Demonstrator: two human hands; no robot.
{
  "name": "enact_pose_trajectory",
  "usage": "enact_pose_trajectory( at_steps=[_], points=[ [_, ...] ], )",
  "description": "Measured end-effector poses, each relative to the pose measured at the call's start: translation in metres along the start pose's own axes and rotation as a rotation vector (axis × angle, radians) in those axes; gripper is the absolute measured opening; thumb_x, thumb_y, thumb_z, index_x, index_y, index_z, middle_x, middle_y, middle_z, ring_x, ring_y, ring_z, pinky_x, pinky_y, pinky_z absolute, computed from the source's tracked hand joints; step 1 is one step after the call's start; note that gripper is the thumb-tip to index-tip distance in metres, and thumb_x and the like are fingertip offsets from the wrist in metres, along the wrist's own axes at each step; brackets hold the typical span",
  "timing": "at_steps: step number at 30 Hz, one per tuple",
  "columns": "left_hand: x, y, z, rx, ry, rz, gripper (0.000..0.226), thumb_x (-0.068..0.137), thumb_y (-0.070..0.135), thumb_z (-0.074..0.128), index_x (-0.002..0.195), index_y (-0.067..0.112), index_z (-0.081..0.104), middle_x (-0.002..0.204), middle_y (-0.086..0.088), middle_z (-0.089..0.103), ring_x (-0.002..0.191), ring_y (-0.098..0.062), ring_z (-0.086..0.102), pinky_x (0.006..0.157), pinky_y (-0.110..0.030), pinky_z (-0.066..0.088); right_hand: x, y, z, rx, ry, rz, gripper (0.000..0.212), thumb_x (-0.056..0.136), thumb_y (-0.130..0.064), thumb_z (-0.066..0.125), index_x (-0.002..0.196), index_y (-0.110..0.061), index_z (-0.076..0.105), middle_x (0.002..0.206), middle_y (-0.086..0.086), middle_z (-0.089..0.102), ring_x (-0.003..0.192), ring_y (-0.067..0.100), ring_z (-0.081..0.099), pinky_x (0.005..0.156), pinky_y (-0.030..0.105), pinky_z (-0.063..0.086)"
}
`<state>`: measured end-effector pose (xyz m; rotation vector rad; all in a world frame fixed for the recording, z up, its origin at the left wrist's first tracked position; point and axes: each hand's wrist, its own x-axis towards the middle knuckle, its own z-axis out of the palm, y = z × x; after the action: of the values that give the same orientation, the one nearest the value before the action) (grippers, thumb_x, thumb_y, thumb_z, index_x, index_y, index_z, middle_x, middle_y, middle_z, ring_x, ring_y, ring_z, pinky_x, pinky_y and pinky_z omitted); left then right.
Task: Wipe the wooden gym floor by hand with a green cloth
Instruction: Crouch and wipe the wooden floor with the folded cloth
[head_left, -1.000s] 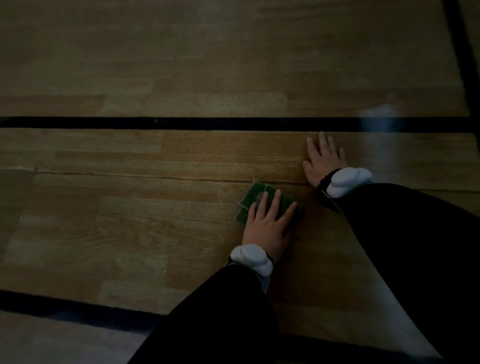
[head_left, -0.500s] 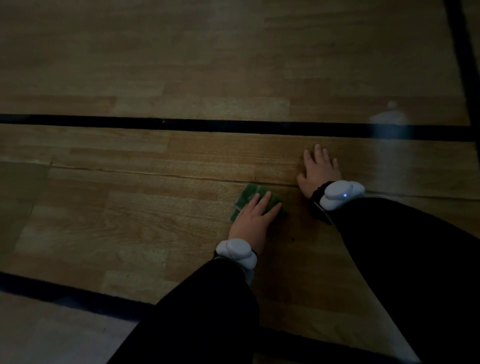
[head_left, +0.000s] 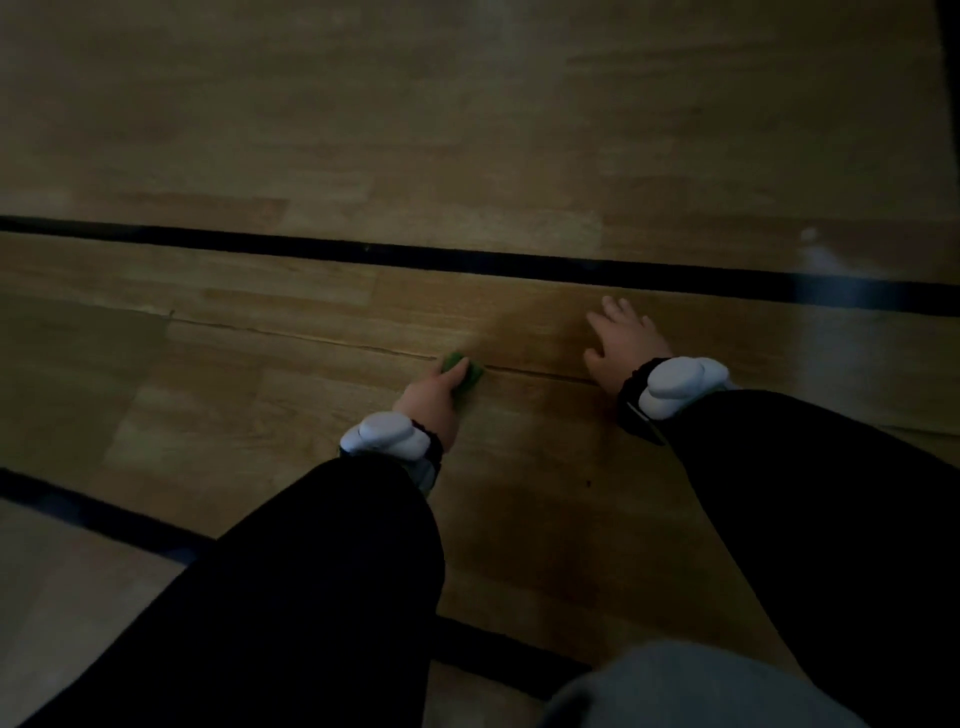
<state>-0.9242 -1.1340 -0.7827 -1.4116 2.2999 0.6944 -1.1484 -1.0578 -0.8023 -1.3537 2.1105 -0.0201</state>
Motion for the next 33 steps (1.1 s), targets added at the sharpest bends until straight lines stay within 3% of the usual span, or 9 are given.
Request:
enact_pose_trajectory(
  at_steps=[7, 10, 13, 17, 20, 22, 27, 30, 33],
  points=[
    [0.005, -0.008, -0.055, 0.003, 0.049, 0.131, 0.065, 0.095, -0.002, 0.038, 0.15, 0.029, 0.02, 0.159, 0.0, 0.016, 0.135, -0.027, 0.037, 0.105, -0.029, 0.034, 0.001, -0.066, -0.065, 0.111, -0.068, 0.092, 0.04, 0.103, -0.026, 0.038, 0.134, -0.004, 0.05, 0.137, 0.015, 0.05, 0.12, 0.033, 0.05, 0.095, 0.035, 0.04],
    [0.007, -0.037, -0.08, 0.027, 0.104, 0.201, 0.064, 0.096, 0.0, 0.038, 0.151, 0.026, 0.019, 0.158, -0.003, 0.018, 0.136, -0.028, 0.035, 0.103, -0.028, 0.035, 0.001, -0.123, -0.073, 0.068, -0.012, 0.133, 0.04, 0.103, -0.024, 0.038, 0.127, 0.001, 0.057, 0.116, 0.018, 0.061, 0.094, 0.032, 0.056, 0.064, 0.027, 0.034],
    [0.011, -0.077, -0.115, 0.051, 0.112, 0.299, 0.063, 0.096, 0.0, 0.037, 0.151, 0.024, 0.017, 0.158, -0.003, 0.017, 0.136, -0.028, 0.036, 0.1, -0.027, 0.037, -0.001, -0.184, -0.071, 0.021, -0.013, 0.205, 0.038, 0.104, -0.02, 0.035, 0.128, 0.001, 0.055, 0.083, 0.011, 0.054, 0.059, 0.018, 0.037, 0.047, 0.025, 0.02],
    [0.015, -0.129, -0.165, 0.018, 0.168, 0.371, 0.06, 0.096, 0.0, 0.038, 0.15, 0.022, 0.022, 0.157, -0.005, 0.02, 0.14, -0.025, 0.029, 0.107, -0.025, 0.029, 0.007, -0.254, -0.07, 0.029, -0.053, 0.286, 0.03, 0.104, -0.022, 0.036, 0.099, -0.001, 0.055, 0.087, 0.009, 0.05, 0.057, 0.015, 0.033, 0.049, 0.022, 0.03],
    [0.014, -0.169, -0.195, 0.05, 0.145, 0.406, 0.061, 0.097, 0.0, 0.038, 0.15, 0.023, 0.022, 0.154, -0.01, 0.028, 0.135, -0.031, 0.036, 0.103, -0.031, 0.035, 0.009, -0.306, -0.067, 0.151, -0.006, 0.294, 0.04, 0.102, -0.03, 0.04, 0.121, -0.001, 0.059, 0.084, 0.007, 0.054, 0.064, 0.021, 0.044, 0.066, 0.026, 0.034],
    [0.009, -0.19, -0.212, 0.086, 0.081, 0.435, 0.066, 0.096, 0.0, 0.04, 0.152, 0.023, 0.014, 0.151, -0.011, 0.032, 0.13, -0.032, 0.041, 0.095, -0.034, 0.04, 0.008, -0.334, -0.064, 0.212, -0.004, 0.32, 0.041, 0.102, -0.031, 0.041, 0.125, -0.002, 0.059, 0.109, 0.013, 0.063, 0.083, 0.025, 0.054, 0.073, 0.029, 0.039],
    [-0.009, -0.228, -0.247, 0.113, 0.055, 0.506, 0.08, 0.095, 0.002, 0.045, 0.152, 0.024, -0.007, 0.126, -0.015, 0.057, 0.08, -0.024, 0.054, 0.064, -0.033, 0.043, -0.004, -0.409, -0.078, 0.283, 0.028, 0.422, 0.044, 0.101, -0.034, 0.042, 0.125, -0.002, 0.059, 0.129, 0.017, 0.059, 0.117, 0.033, 0.057, 0.102, 0.04, 0.042],
    [-0.02, -0.233, -0.27, 0.097, 0.13, 0.541, 0.079, 0.096, 0.004, 0.045, 0.151, 0.018, -0.01, 0.117, -0.017, 0.063, 0.082, -0.026, 0.061, 0.07, -0.035, 0.047, -0.01, -0.437, -0.099, 0.329, 0.075, 0.44, 0.042, 0.101, -0.03, 0.04, 0.126, 0.001, 0.056, 0.129, 0.016, 0.058, 0.114, 0.031, 0.058, 0.096, 0.037, 0.045],
    [-0.028, -0.222, -0.301, -0.008, 0.189, 0.56, 0.08, 0.097, 0.007, 0.045, 0.151, 0.017, -0.012, 0.118, -0.018, 0.062, 0.084, -0.027, 0.061, 0.069, -0.031, 0.042, -0.011, -0.449, -0.129, 0.52, 0.145, 0.41, 0.038, 0.1, -0.026, 0.045, 0.124, 0.001, 0.056, 0.123, 0.015, 0.063, 0.097, 0.026, 0.063, 0.067, 0.025, 0.048]
  ],
)
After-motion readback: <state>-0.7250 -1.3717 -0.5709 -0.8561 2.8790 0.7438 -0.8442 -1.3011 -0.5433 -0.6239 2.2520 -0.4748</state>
